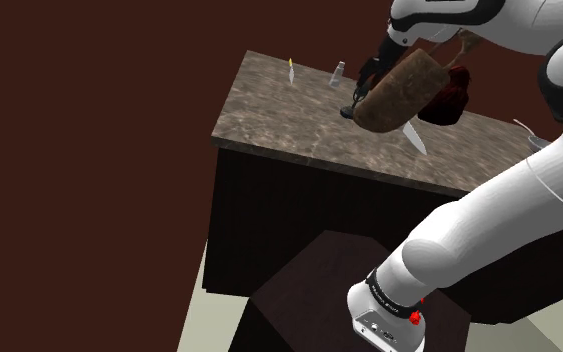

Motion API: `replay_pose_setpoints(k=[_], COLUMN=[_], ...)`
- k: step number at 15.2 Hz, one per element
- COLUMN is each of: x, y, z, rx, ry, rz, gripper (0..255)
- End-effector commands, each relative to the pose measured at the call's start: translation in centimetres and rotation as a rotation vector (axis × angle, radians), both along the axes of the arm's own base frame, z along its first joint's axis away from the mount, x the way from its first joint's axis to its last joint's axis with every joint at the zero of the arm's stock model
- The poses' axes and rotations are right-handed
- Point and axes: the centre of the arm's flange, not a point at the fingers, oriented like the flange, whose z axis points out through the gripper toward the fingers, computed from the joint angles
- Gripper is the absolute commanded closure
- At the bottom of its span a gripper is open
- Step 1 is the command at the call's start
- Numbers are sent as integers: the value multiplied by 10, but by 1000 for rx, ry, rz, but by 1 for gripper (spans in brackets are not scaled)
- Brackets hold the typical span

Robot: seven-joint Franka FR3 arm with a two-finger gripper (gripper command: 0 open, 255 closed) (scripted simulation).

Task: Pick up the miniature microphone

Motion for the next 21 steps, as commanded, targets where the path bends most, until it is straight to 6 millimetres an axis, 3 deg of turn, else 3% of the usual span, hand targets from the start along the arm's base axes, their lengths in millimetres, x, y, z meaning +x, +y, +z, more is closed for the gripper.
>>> replay_pose_setpoints(k=[1,3,5,6,15,21], x=[-1,-1,-1,0,-1,-1], y=[-2,-2,-2,-2,-2,-2], z=[-10,-24,-24,-23,-24,8], rx=[-1,-1,-1,-1,-1,-1], ry=[0,0,0,0,0,0], rz=[0,0,0,0,0,0], gripper=[0,0,0,255,255,255])
